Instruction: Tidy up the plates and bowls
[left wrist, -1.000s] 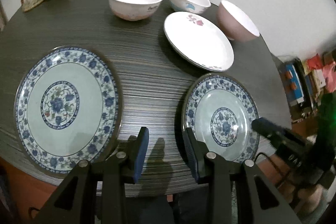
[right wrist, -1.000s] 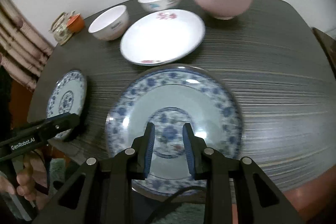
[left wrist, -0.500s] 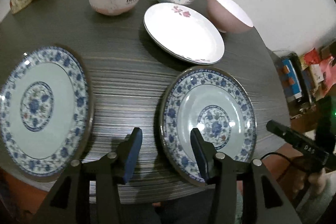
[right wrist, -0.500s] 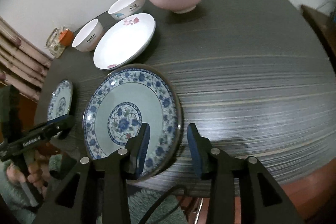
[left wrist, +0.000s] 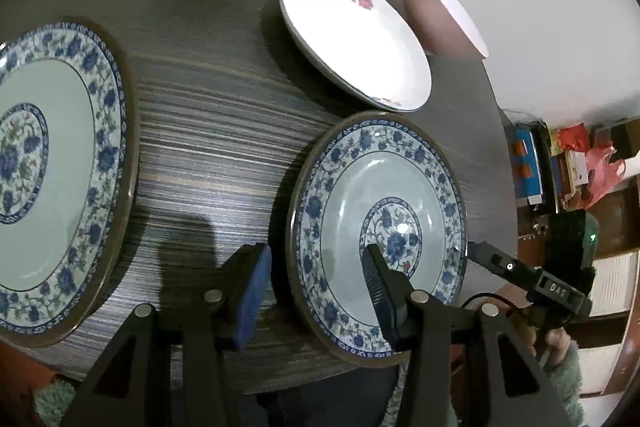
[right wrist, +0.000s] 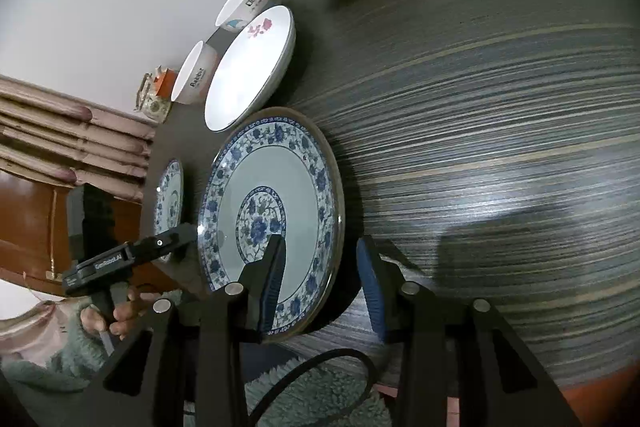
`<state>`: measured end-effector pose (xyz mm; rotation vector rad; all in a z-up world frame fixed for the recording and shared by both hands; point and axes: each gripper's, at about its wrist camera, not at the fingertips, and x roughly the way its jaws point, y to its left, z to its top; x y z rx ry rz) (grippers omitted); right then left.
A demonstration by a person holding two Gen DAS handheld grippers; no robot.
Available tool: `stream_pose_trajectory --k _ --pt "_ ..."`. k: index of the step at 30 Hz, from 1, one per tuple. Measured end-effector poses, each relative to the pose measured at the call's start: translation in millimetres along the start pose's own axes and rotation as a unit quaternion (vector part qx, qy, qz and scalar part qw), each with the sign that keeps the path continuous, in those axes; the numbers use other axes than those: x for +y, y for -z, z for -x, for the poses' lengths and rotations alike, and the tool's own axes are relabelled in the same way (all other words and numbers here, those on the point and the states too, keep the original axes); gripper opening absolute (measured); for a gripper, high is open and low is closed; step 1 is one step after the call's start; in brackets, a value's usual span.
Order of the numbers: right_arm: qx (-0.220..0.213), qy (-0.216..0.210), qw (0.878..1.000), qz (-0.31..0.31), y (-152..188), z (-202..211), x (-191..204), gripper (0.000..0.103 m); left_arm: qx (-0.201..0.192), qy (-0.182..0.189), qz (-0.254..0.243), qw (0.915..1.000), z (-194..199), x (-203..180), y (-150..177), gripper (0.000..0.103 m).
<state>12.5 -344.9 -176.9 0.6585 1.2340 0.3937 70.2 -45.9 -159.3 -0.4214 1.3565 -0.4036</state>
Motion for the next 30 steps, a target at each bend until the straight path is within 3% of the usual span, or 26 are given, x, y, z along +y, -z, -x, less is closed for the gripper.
stream_pose_trajectory --k 6,16,19,23,26,30 --pt "0.003 -0.02 1.0 -0.006 -2.1 -9.1 -4.5 0.031 0.005 0.003 0.016 0.9999 -6.2 3.1 -2.6 0.048" --pt "0.007 -0.017 1.0 -0.007 -5.5 -17.9 -5.9 0.023 0.01 0.004 -0.002 0.9999 -12.8 -2.1 -5.7 0.046" --pt "0.008 -0.017 1.0 -0.007 -6.0 -19.2 -6.6 0.019 0.012 -0.003 -0.007 0.9999 -14.9 -3.0 -5.7 0.032" --pt "0.009 -0.014 1.0 -0.011 -7.3 -22.2 -8.2 0.016 0.012 -0.012 -0.013 0.9998 -15.1 -2.6 -5.9 0.026" --pt "0.012 -0.01 1.0 -0.009 -8.3 -25.7 -6.7 0.016 0.01 -0.021 -0.018 0.9996 -14.7 -1.2 -5.9 0.016" --pt "0.01 -0.008 1.0 -0.01 -9.2 -27.4 -7.2 0.013 0.008 -0.023 -0.024 0.9994 -13.8 -0.2 -5.0 0.016"
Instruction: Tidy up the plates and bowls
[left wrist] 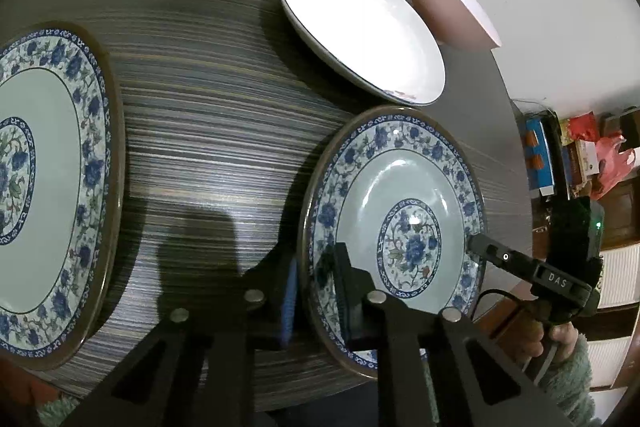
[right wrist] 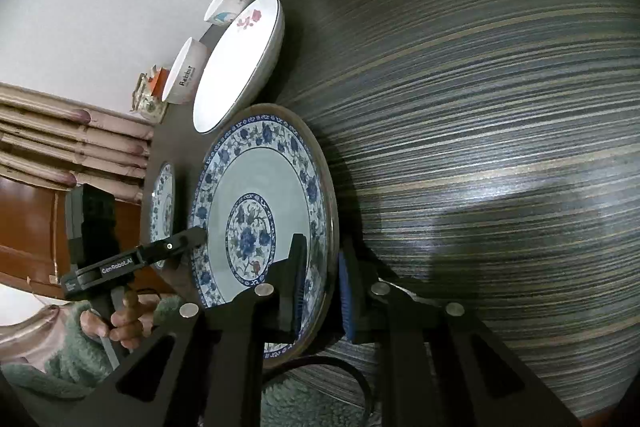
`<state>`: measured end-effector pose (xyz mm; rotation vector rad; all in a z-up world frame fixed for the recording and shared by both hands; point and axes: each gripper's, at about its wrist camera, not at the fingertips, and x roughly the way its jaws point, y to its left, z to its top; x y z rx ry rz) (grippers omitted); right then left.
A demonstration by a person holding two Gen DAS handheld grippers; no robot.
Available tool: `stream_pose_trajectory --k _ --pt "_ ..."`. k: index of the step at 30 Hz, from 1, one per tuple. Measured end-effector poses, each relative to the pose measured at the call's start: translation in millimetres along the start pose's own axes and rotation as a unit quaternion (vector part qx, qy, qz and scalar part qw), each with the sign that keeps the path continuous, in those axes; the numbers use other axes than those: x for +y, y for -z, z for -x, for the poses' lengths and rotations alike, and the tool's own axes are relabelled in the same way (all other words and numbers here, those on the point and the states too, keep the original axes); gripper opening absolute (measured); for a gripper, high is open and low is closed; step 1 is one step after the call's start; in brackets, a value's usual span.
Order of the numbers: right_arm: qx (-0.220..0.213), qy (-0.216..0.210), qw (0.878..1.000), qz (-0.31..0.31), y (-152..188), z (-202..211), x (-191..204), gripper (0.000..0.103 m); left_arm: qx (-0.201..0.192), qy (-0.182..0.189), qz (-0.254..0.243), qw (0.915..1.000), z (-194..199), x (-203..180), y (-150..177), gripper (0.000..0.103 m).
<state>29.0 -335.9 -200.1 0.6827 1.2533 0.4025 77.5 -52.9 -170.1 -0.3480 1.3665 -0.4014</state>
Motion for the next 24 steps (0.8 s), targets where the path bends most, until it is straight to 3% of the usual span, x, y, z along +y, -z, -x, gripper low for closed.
stream_pose_trajectory --k 18,24 --pt "-0.008 0.016 1.0 0.018 4.6 1.8 13.4 0.012 -0.008 -0.005 -0.01 0.9999 12.1 4.9 3.6 0.018" --pt "-0.009 0.016 0.999 0.029 6.9 3.8 27.0 0.012 -0.027 -0.006 -0.009 0.9996 30.2 9.3 4.6 0.018"
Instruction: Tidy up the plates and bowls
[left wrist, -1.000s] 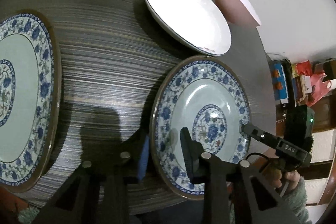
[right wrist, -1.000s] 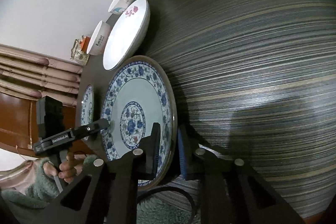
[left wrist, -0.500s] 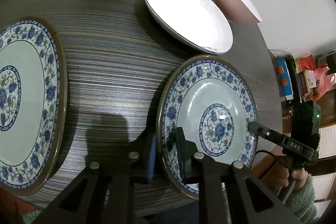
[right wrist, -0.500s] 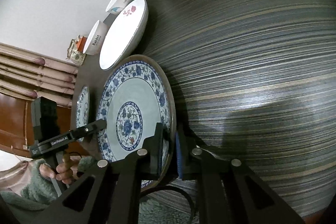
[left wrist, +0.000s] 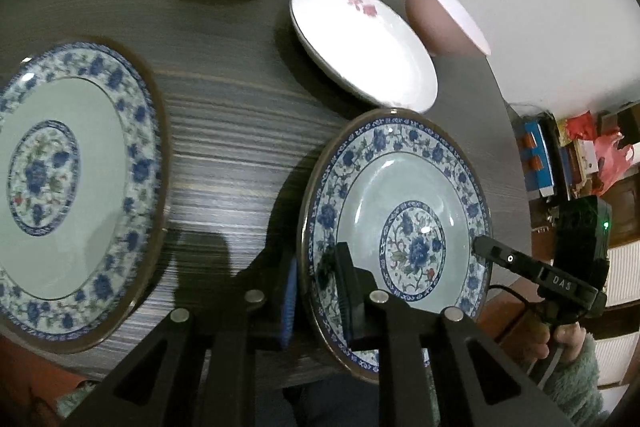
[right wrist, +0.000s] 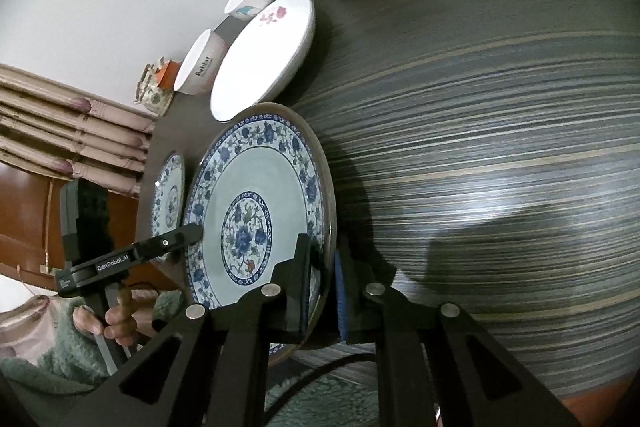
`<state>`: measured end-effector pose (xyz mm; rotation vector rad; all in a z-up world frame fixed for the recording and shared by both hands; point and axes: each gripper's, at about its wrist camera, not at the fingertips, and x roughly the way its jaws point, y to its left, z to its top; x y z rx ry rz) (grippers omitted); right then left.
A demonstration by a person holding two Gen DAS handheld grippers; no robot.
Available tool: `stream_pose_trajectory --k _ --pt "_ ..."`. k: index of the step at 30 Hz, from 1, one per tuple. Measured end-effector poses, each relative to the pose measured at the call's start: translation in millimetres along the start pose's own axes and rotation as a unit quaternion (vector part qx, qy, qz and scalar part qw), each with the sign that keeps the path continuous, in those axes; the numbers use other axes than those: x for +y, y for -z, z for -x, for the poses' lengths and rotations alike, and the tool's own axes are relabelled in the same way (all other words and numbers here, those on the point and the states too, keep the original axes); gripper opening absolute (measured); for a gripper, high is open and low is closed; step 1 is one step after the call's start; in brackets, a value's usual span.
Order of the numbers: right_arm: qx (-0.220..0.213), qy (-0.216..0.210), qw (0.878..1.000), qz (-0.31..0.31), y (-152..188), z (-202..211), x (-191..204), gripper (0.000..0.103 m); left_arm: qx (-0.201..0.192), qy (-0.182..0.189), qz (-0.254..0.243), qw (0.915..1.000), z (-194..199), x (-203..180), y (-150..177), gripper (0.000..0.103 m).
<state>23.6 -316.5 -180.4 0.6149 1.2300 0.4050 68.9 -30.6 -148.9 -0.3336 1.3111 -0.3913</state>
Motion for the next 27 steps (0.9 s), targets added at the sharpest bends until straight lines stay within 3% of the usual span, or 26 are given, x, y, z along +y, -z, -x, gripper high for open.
stream_pose_trajectory --k 12,27 --pt "0.007 -0.012 0.999 0.05 -11.3 -13.0 55.9 0.012 -0.048 -0.018 0.025 0.9984 55.0 39.6 -2.5 0.018" --pt "0.04 -0.053 0.99 0.122 -38.8 -87.9 168.3 0.013 -0.118 -0.076 0.097 0.9852 141.3 140.2 -16.2 0.019"
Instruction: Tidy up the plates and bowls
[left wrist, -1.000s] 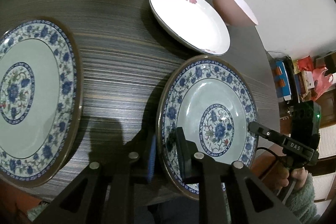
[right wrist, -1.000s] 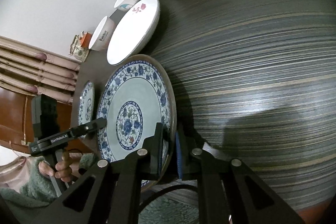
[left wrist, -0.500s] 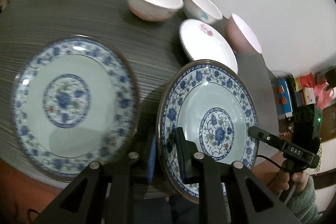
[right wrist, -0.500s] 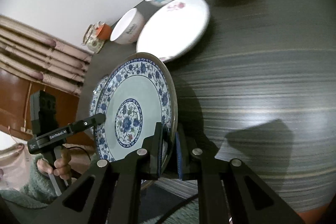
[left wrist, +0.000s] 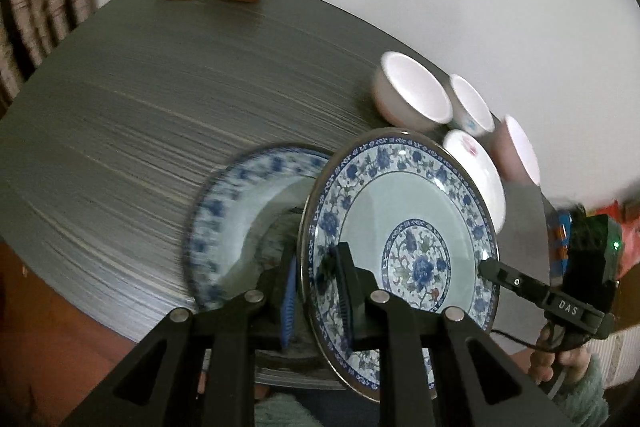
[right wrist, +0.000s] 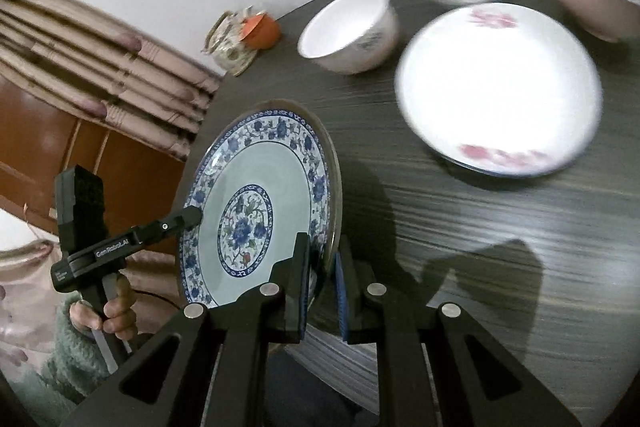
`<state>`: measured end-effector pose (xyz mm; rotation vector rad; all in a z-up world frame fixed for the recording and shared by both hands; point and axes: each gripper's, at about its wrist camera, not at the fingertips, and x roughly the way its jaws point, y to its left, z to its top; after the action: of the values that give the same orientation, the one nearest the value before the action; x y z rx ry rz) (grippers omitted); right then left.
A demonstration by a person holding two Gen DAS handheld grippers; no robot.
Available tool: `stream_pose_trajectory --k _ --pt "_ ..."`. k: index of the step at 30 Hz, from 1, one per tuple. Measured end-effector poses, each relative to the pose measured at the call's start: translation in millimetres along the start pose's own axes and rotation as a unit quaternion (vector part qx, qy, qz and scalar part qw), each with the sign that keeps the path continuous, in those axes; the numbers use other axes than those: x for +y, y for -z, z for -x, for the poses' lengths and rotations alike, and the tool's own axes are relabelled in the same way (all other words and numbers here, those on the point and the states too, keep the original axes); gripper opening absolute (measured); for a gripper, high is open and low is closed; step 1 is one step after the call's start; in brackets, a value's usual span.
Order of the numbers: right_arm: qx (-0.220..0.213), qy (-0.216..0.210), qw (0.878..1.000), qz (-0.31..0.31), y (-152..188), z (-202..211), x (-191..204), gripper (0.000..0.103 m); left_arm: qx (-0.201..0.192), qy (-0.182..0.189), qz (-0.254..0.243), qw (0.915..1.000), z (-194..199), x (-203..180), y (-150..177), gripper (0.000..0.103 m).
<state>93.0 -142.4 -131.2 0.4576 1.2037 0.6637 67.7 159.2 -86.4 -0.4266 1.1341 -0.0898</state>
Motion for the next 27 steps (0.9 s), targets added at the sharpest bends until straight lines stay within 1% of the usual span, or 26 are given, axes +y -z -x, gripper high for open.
stream_pose_trajectory --k 6,11,19,24,27 --pt "0.018 0.0 1.0 0.024 -9.7 -33.1 30.9 0.013 -0.009 -0.012 0.029 0.9995 8.7 38.3 -4.0 0.019" --pt "0.025 0.005 0.999 0.028 -11.7 -48.1 41.8 0.013 -0.009 -0.017 0.041 0.999 4.0 57.4 -3.6 0.019" --pt "0.041 0.025 0.999 0.018 -8.6 -63.4 40.8 0.013 0.007 -0.018 0.053 0.9984 -28.2 57.0 -7.9 0.02" --pt "0.044 0.039 0.998 0.014 -9.0 -69.4 41.1 0.013 0.013 -0.024 0.05 0.9984 -37.4 59.7 -6.9 0.02" --pt "0.046 0.046 0.998 0.014 -8.0 -72.8 41.9 0.014 0.014 -0.019 0.054 0.9983 -39.6 62.1 -5.8 0.02"
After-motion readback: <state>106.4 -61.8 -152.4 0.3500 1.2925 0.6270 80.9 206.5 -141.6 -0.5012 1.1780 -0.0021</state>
